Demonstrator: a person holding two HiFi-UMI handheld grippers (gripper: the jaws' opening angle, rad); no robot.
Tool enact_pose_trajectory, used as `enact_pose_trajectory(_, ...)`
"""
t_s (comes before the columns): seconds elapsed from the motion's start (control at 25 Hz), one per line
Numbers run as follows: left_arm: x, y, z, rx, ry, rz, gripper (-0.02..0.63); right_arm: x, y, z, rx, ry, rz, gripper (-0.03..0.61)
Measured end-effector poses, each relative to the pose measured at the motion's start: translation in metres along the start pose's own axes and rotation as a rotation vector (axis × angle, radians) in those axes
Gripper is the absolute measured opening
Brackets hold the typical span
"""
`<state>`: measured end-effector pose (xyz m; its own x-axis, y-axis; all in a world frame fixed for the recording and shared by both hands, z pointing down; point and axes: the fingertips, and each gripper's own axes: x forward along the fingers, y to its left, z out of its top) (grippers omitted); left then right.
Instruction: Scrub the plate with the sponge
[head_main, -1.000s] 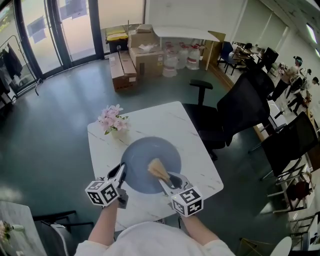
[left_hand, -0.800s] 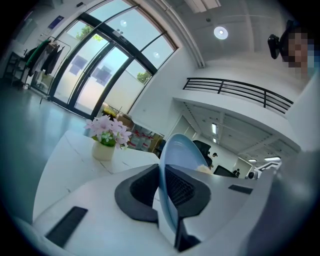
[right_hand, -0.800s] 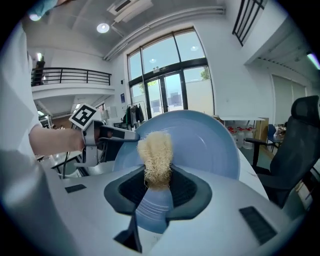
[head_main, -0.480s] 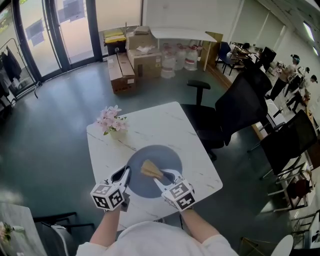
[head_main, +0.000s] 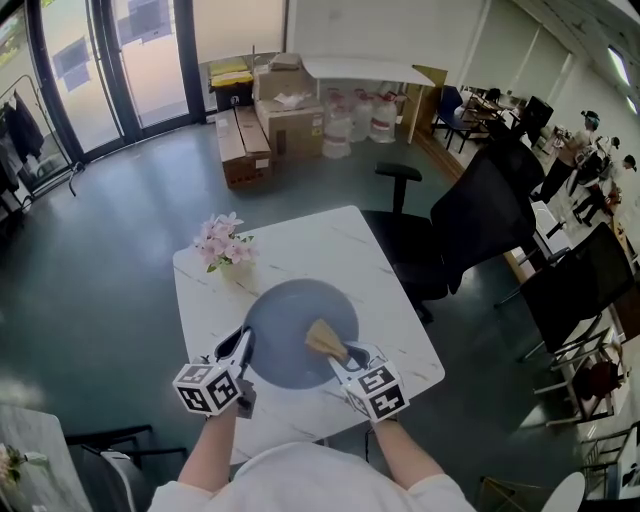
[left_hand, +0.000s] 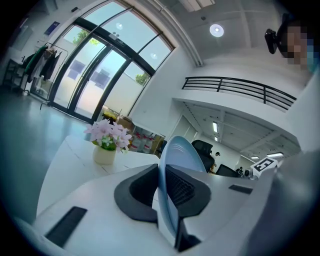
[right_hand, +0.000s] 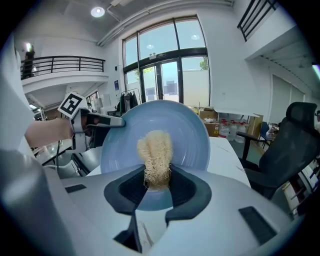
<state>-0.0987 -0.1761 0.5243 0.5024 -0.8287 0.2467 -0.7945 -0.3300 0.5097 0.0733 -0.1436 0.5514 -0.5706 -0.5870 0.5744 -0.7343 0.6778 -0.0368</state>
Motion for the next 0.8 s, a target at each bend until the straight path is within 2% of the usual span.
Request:
enact_pose_trajectory(0.24, 0.004, 0.001, 0.005, 0.003, -0.008, -0.001, 0.044, 0.013, 0.034, -0.012, -0.033, 0.042, 0.086, 0.117)
enact_pose_trajectory(0.44, 0.004, -0.005, -0.002, 0.013, 0.009, -0.013, 0.044, 0.026, 0.057, 0.006, -0.099, 0.032, 0.15, 0.117)
enact_pose_trajectory(0.6, 0.002, -0.009, -0.007, 0.008, 0.013, -0.025, 0.044, 0.03, 0.047, 0.027, -0.123, -0.002, 0.135, 0.117)
enact_pose_trajectory(0.8, 0.002, -0.013, -0.009, -0.006, 0.013, -0.037, 0.044, 0.021, 0.015, 0.05, -0.109, -0.044, 0.061, 0.117)
